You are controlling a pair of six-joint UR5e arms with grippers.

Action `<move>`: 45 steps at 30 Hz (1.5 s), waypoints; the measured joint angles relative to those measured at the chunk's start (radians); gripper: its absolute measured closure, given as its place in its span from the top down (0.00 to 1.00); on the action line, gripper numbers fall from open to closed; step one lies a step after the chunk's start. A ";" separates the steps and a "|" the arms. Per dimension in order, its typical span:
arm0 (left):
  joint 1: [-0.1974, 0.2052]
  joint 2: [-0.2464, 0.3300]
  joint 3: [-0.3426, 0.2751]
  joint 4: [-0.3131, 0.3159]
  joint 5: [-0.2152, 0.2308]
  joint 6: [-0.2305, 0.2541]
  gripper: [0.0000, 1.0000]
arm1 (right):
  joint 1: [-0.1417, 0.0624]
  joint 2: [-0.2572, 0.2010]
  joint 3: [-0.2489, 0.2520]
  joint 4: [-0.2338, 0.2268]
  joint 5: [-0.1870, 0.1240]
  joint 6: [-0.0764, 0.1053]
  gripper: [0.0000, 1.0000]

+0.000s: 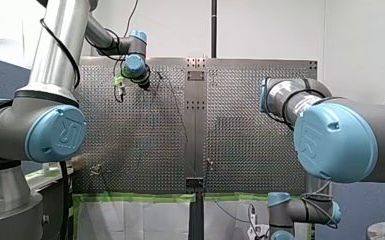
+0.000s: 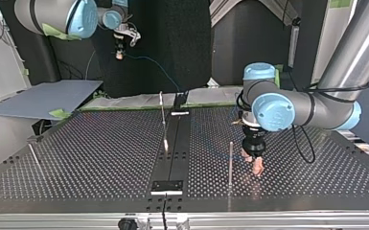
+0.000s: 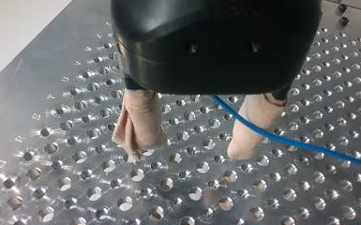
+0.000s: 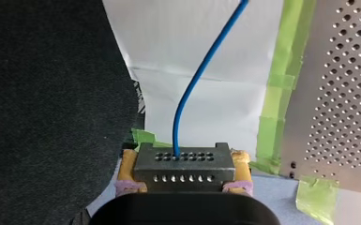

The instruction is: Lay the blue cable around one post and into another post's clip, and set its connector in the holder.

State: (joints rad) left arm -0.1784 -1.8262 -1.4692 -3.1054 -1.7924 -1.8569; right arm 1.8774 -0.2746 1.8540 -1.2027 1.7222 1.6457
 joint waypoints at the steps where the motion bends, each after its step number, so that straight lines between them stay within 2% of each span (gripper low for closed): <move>1: 0.000 0.000 0.000 0.000 0.000 -0.001 1.00 | -0.002 -0.011 0.000 0.010 0.002 0.004 0.02; 7: 0.000 0.000 0.000 -0.001 0.000 -0.003 1.00 | -0.011 -0.067 0.000 0.063 0.013 0.042 0.02; 10: 0.000 0.000 0.000 0.000 0.000 -0.004 1.00 | -0.013 -0.092 0.000 0.082 0.014 0.048 0.02; 16: 0.000 0.000 0.000 0.000 0.000 -0.004 1.00 | -0.009 -0.142 0.001 0.111 0.012 0.043 0.02; 21: 0.000 0.000 0.000 0.000 0.000 -0.004 1.00 | -0.006 -0.180 0.004 0.114 0.007 0.035 0.02; 25: 0.000 0.000 -0.001 0.000 0.000 -0.004 1.00 | -0.006 -0.216 0.027 0.091 -0.018 0.021 0.02; 30: 0.000 0.000 -0.001 0.000 0.000 -0.003 1.00 | -0.007 -0.258 0.056 0.051 -0.050 0.013 0.02; 34: -0.001 0.000 -0.001 -0.001 0.000 -0.003 1.00 | -0.009 -0.293 0.062 0.033 -0.060 0.013 0.02; 37: -0.004 0.000 -0.001 -0.007 -0.004 -0.013 1.00 | -0.010 -0.322 0.062 0.038 -0.062 0.014 0.02; 45: -0.013 0.000 -0.001 -0.023 -0.016 -0.072 1.00 | -0.014 -0.386 0.063 0.053 -0.062 0.020 0.02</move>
State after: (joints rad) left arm -0.1912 -1.8259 -1.4699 -3.1285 -1.8084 -1.9288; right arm 1.8635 -0.6611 1.9168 -1.1493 1.6599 1.6656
